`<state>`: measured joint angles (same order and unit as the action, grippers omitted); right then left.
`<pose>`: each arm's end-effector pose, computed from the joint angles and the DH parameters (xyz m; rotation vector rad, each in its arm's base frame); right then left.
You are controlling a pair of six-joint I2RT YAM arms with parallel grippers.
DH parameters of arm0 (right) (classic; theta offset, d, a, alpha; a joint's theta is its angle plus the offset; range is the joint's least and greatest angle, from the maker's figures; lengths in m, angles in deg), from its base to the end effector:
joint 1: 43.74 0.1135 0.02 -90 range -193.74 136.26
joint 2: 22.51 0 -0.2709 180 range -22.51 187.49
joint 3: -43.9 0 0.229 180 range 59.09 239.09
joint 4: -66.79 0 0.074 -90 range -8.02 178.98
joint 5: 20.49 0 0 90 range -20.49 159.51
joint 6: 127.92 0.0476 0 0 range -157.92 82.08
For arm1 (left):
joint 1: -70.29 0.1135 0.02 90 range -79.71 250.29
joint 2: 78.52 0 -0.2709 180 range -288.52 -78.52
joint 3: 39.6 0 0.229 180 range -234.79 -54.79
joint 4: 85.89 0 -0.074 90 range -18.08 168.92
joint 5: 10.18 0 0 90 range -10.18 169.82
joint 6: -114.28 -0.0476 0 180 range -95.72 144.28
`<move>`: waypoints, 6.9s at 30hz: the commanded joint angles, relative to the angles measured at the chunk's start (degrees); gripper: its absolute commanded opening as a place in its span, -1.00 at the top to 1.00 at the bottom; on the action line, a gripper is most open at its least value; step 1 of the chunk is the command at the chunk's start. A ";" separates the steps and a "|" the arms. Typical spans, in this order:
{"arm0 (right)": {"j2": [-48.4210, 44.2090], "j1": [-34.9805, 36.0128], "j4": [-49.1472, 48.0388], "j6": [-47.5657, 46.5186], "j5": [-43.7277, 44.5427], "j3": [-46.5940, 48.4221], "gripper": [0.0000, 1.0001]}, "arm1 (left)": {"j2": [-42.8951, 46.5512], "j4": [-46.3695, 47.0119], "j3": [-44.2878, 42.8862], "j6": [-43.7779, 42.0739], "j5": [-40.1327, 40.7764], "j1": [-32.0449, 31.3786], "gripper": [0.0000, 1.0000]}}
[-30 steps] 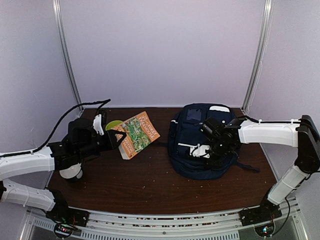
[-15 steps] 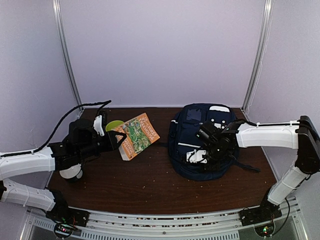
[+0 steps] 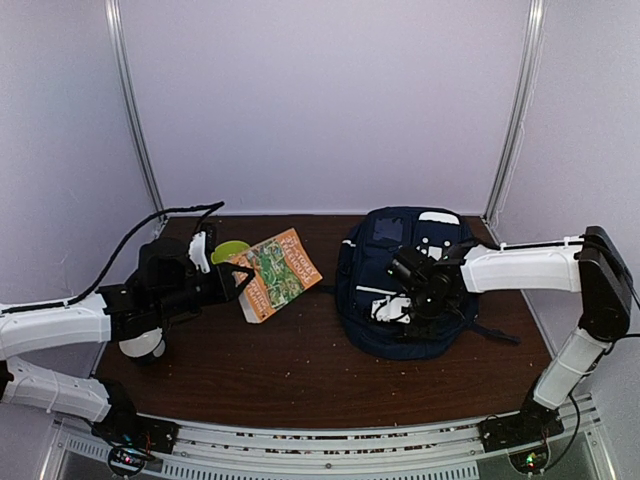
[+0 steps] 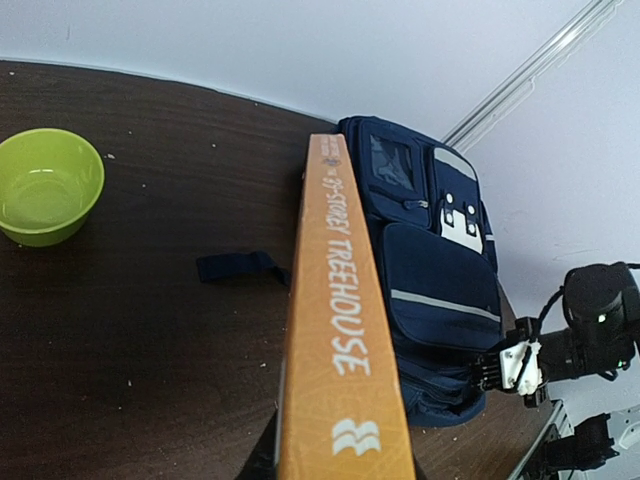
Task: Pack the student bag
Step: Pick up the largest pocket of the bag from the student bag, then place the book in the largest pocket of the bag, then place the largest pocket of the student bag, then move the student bag to the center of the board.
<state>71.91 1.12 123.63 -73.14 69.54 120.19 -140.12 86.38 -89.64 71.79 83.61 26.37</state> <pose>0.2056 0.2046 0.1949 -1.8527 2.2050 0.0312 0.1680 -0.1574 0.2658 -0.1118 2.0377 -0.9891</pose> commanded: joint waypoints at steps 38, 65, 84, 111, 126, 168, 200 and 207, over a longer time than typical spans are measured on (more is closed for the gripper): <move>-1.55 -12.43 7.74 14.31 -11.00 38.53 1.00 | -24.75 46.97 -0.87 31.67 -26.54 -1.55 1.00; -6.19 -12.43 6.35 14.57 -14.12 35.08 1.00 | -52.38 50.84 -23.59 42.18 -26.69 -3.37 1.00; -8.08 -11.75 6.33 13.72 -18.58 32.13 1.00 | -64.70 48.81 -36.22 43.15 -18.82 -1.96 1.00; -7.99 -10.50 5.69 12.81 -19.61 29.40 1.00 | -78.91 29.26 -63.98 50.10 -3.45 -7.15 1.00; -8.69 -10.47 5.19 12.18 -18.29 27.44 1.00 | -78.70 27.06 -63.48 52.69 -4.86 -9.78 0.52; -12.21 -13.13 11.44 -2.25 -26.98 8.46 0.52 | -21.03 6.26 -20.05 -36.49 15.01 -13.74 -0.77; -1.24 -44.06 2.63 -11.63 -20.82 -0.77 0.00 | -46.76 -7.54 -39.82 -79.74 -7.01 -21.30 -0.45; 7.95 -38.01 2.25 -8.06 -18.46 9.59 -0.02 | -52.61 -5.88 -41.09 -81.36 4.50 -21.29 -0.37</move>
<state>76.12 -39.53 128.87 -84.26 50.11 123.56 -190.29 78.80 -129.27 -7.68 81.23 5.08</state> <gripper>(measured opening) 0.509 0.689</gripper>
